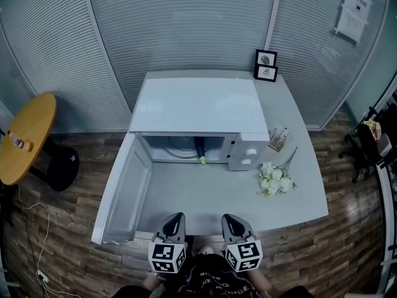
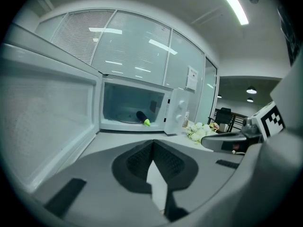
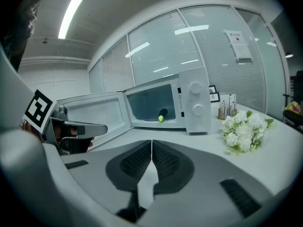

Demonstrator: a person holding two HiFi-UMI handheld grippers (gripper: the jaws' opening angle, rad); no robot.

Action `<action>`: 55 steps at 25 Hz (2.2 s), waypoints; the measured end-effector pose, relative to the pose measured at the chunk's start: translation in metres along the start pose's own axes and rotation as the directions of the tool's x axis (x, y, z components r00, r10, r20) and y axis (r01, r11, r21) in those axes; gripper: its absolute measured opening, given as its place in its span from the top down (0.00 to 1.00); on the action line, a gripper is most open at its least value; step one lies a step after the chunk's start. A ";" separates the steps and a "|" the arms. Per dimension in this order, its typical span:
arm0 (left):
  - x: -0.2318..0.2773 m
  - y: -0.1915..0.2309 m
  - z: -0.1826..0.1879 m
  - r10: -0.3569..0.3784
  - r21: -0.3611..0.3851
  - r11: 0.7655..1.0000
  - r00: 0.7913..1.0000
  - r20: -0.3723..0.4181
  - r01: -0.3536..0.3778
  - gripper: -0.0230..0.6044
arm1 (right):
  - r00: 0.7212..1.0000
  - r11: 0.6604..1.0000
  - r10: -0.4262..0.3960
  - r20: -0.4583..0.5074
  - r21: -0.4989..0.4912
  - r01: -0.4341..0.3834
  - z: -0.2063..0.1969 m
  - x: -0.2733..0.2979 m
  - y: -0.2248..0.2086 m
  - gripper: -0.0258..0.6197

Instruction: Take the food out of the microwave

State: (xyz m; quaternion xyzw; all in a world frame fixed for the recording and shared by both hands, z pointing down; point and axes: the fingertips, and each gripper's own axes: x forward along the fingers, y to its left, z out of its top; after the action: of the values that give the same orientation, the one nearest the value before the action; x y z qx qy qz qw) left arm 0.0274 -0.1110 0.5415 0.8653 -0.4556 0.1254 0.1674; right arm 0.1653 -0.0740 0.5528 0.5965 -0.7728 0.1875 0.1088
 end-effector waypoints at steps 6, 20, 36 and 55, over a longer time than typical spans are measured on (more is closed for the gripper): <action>0.017 0.016 0.016 -0.001 -0.001 1.000 1.000 0.016 0.001 0.95 | 1.000 1.000 0.000 0.001 -0.005 0.000 0.018 0.028 -0.003 0.95; 0.047 0.045 0.023 -0.015 0.007 1.000 1.000 -0.013 0.015 0.95 | 0.999 1.000 -0.005 0.038 0.026 0.004 0.065 0.085 -0.009 0.77; 0.065 0.066 0.030 -0.023 -0.002 1.000 0.999 -0.036 0.023 0.95 | 0.999 1.000 -0.019 0.034 0.004 0.019 0.105 0.160 -0.019 0.69; 0.072 0.080 0.024 -0.024 0.043 0.999 0.996 -0.087 0.028 0.95 | 0.996 0.996 -0.084 -0.038 -0.007 0.084 0.110 0.237 -0.041 0.69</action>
State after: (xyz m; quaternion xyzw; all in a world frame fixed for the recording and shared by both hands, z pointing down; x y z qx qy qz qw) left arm 0.0023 -0.2167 0.5598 0.8683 -0.4338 0.1708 0.1694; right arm 0.1482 -0.3377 0.5530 0.6247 -0.7452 0.1920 0.1329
